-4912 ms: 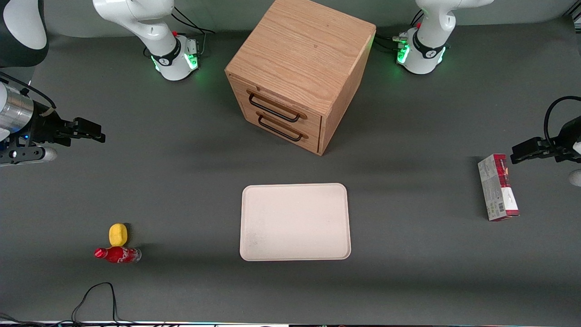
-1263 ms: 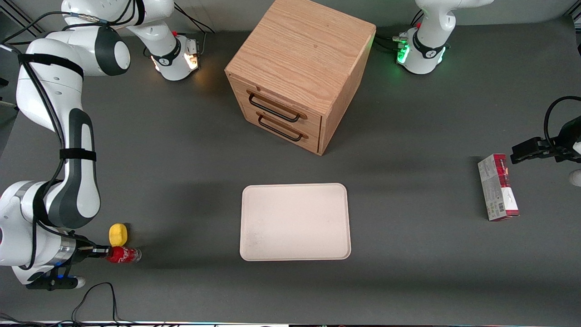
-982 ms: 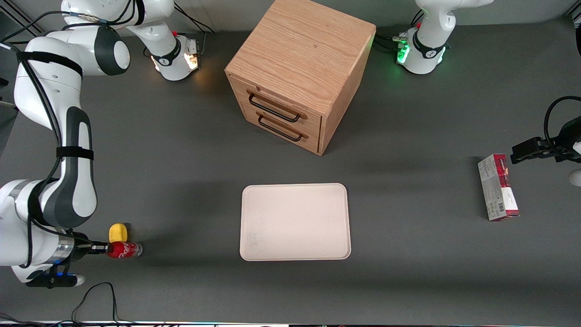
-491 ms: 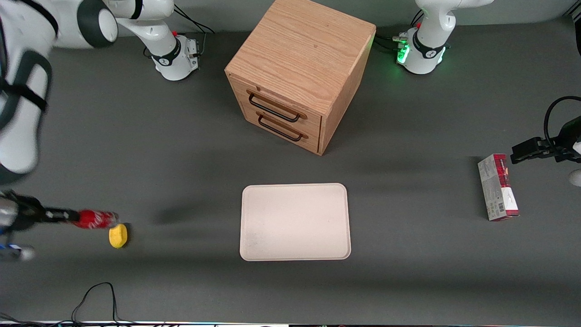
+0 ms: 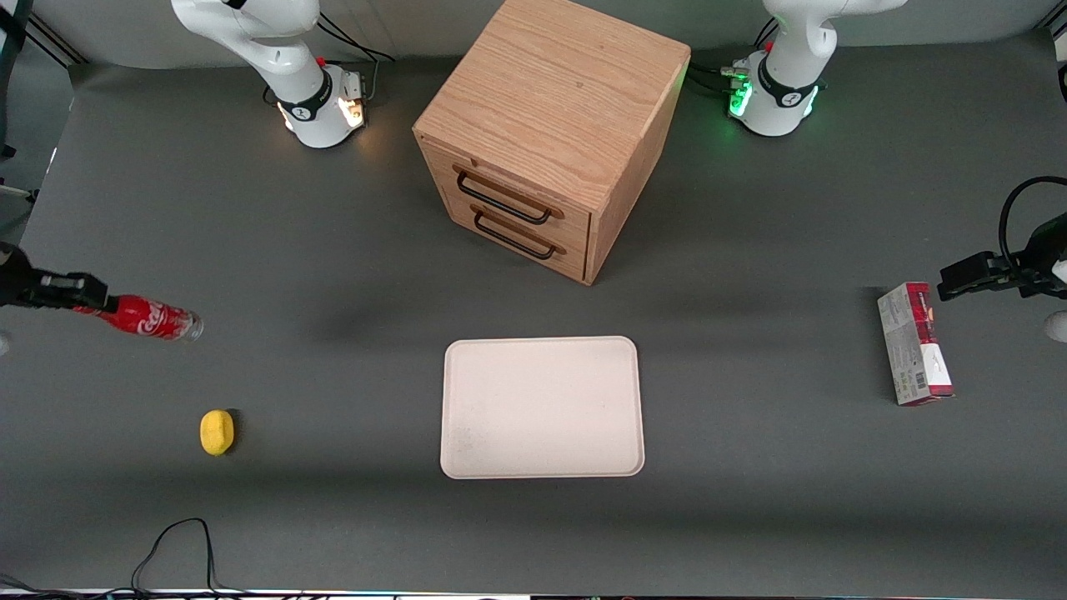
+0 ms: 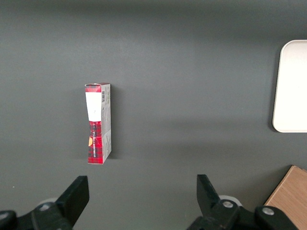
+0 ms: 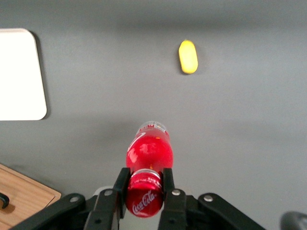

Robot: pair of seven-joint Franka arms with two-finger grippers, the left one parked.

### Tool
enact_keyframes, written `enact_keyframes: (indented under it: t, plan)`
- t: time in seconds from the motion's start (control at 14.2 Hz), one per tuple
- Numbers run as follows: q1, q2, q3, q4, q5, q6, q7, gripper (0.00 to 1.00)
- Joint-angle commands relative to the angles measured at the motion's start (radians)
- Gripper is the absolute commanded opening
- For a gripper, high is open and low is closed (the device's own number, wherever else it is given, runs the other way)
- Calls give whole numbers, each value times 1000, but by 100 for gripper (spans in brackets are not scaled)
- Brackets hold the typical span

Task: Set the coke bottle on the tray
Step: 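Carry the bottle over the white tray with the right gripper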

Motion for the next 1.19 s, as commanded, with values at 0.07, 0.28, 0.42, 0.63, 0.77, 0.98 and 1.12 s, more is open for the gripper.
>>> enact_keyframes:
  t: [0.07,0.28,0.42,0.63,0.77,0.98,1.12]
  plan:
    - [133,56,-4,-6,10,51,197,0]
    - [245,267,-2,232,13,53,404,0]
    - [323,426,-2,413,12,62,575,0]
    - [398,556,7,493,12,239,764,0]
    - [423,614,25,496,10,334,811,0]
    - [464,677,24,496,4,428,823,0]
    - [478,697,24,496,1,465,843,0]
